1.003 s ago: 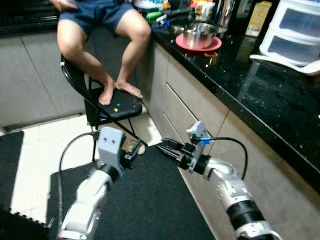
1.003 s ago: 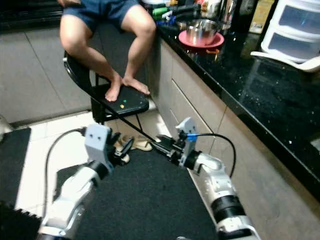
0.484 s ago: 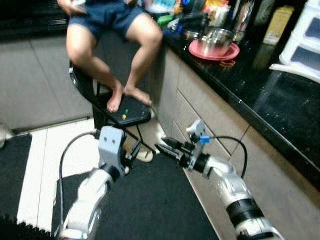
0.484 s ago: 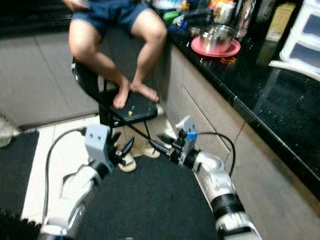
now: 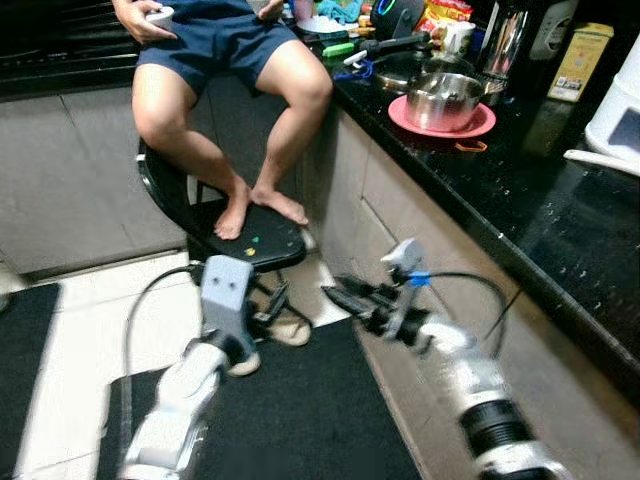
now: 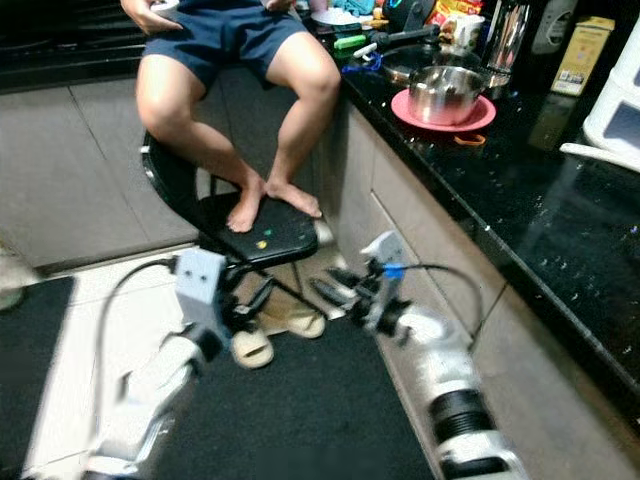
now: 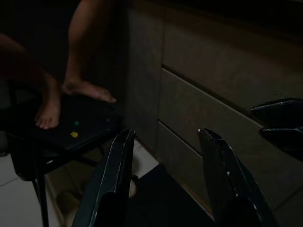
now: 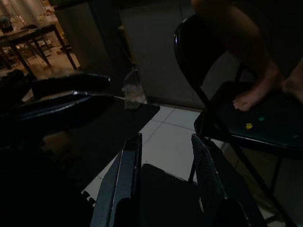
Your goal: Kitchen organization
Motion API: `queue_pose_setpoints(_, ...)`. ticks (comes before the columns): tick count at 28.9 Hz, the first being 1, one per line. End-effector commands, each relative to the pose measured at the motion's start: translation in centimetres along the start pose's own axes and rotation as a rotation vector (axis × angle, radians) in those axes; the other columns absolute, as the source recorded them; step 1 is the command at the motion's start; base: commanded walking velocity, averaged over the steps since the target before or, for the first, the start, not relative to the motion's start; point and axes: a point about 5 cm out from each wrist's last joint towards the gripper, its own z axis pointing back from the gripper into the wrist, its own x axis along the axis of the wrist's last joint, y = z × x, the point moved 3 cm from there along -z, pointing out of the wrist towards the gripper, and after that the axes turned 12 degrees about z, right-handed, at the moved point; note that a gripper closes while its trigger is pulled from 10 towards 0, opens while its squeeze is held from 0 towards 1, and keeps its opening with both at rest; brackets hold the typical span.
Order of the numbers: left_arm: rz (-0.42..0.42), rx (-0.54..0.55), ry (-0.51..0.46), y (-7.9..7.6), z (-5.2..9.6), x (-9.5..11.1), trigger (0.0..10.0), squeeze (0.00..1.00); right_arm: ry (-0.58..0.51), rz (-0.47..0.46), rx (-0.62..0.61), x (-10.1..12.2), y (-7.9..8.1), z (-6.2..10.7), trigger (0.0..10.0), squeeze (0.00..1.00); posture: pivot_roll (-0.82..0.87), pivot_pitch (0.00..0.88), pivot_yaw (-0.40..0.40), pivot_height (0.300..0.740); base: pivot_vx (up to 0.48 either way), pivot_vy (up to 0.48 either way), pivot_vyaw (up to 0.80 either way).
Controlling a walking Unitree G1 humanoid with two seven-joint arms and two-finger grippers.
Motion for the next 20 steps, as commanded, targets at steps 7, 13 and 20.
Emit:
queue_pose_setpoints(7, 0.003, -0.002, 0.013, -0.02, 0.10, -0.33, 10.0, 0.00, 0.008, 0.003, -0.007, 0.00, -0.27, 0.18, 10.0, 0.00, 0.03, 0.006, -0.016, 0.732, 0.480, 0.000, 0.00)
queue_pose_setpoints(13, 0.002, -0.004, 0.014, -0.01, 0.07, -0.34, 10.0, 0.00, 0.005, 0.002, -0.007, 0.02, -0.27, 0.15, 10.0, 0.00, 0.03, 0.005, -0.016, 0.732, 0.480, 0.000, 0.00)
queue_pose_setpoints(20, 0.001, -0.004, 0.015, -0.01, 0.03, -0.38, 10.0, 0.00, 0.002, -0.006, -0.008, 0.02, -0.28, 0.14, 10.0, 0.00, 0.03, 0.003, -0.017, 0.732, 0.480, 0.000, 0.00)
